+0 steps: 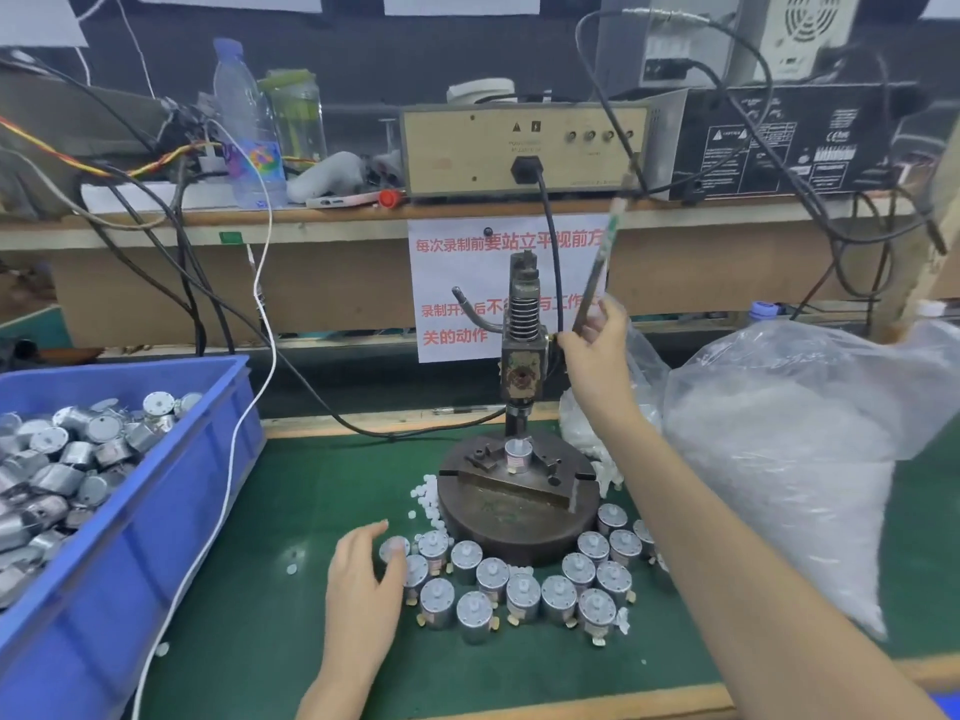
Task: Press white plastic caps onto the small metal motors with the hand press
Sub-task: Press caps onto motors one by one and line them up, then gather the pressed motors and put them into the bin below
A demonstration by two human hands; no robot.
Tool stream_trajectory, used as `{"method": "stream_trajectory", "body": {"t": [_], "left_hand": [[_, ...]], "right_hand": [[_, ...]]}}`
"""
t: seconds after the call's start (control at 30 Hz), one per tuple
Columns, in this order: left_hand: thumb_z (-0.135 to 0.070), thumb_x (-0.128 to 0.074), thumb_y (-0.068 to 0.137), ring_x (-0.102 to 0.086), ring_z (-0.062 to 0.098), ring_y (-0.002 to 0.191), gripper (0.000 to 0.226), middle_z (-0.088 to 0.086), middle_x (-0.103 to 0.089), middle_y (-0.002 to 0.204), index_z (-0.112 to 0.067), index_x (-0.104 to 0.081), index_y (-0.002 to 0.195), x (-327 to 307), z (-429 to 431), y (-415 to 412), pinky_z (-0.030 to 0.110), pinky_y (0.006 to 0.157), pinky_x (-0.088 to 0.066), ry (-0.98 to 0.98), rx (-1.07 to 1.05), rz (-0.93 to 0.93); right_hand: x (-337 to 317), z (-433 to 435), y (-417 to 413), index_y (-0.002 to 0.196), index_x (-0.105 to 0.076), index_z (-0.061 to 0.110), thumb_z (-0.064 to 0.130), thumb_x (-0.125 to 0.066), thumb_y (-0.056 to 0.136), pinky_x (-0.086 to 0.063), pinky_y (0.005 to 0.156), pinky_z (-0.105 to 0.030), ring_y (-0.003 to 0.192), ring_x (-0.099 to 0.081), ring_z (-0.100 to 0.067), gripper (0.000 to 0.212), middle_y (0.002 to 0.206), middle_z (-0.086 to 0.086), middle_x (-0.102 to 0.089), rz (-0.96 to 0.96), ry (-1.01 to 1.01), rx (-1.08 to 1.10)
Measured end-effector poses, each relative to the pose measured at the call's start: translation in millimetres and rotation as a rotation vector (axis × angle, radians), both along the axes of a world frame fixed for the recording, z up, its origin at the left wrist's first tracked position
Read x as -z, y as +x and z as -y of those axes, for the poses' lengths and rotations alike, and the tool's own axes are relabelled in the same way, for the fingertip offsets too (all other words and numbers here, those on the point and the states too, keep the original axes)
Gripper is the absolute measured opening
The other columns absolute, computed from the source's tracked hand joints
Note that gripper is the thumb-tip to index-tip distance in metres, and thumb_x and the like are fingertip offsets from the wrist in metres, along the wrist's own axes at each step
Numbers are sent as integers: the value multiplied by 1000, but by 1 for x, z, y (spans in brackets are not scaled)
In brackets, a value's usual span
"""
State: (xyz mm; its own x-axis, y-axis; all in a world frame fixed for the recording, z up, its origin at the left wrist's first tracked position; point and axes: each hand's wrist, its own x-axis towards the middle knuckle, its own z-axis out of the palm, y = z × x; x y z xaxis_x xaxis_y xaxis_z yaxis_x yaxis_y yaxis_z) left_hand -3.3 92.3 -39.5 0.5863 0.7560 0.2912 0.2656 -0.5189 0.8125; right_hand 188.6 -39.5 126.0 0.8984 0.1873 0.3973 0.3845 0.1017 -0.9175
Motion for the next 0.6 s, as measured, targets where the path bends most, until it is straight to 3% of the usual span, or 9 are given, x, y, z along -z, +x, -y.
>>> {"method": "stream_trajectory", "body": {"t": [0.03,0.1,0.2,0.27,0.33,0.47,0.6], "left_hand": [[-16,-54,92,-45,16,113,27,0,-53,119,-10,-57,117,3,0,-1,29,96,-34,31,19,-14],[-17,-53,92,-45,13,110,26,-2,-55,119,-11,-57,117,6,-1,-1,27,94,-32,82,64,-29],[-19,-52,92,-47,10,107,24,-9,-54,114,-17,-58,116,5,0,0,31,98,-35,88,97,-54],[-18,-52,93,-49,10,107,23,-10,-55,112,-18,-60,115,3,-1,-1,29,95,-36,20,88,-24],[-18,-51,93,-50,10,107,21,-9,-57,110,-18,-61,112,4,-3,-3,23,88,-34,-47,82,18],[-19,-51,94,-51,7,101,19,-12,-57,104,-21,-62,109,6,-4,-4,20,80,-33,-80,89,32],[-19,-49,94,-52,9,101,18,-13,-57,102,-24,-61,107,6,-5,-4,22,79,-34,-78,96,29]], "right_hand": [[8,0,0,135,-33,14,10,-47,93,-41,91,-24,105,-47,-12,45,115,3,-45,-32,-20,47],[30,-1,0,126,-45,12,10,-44,92,-37,87,-28,102,-45,-17,34,110,-3,-46,-63,-164,141],[64,-12,-11,115,-57,1,13,-42,93,-41,83,-32,102,-54,-29,29,110,-15,-59,-50,-500,70],[76,-20,-19,92,-56,6,14,-43,92,-38,68,-30,86,-53,-30,16,95,-16,-58,-1,-587,9],[82,-26,-20,84,-50,8,15,-45,91,-34,65,-29,78,-50,-27,11,91,-16,-58,36,-656,12],[91,-29,-18,104,-51,2,18,-49,90,-40,72,-31,92,-54,-30,21,106,-17,-57,-3,-746,-13],[103,-29,-22,124,-48,2,20,-53,92,-39,92,-33,115,-48,-28,38,122,-14,-52,153,-845,12]]}}
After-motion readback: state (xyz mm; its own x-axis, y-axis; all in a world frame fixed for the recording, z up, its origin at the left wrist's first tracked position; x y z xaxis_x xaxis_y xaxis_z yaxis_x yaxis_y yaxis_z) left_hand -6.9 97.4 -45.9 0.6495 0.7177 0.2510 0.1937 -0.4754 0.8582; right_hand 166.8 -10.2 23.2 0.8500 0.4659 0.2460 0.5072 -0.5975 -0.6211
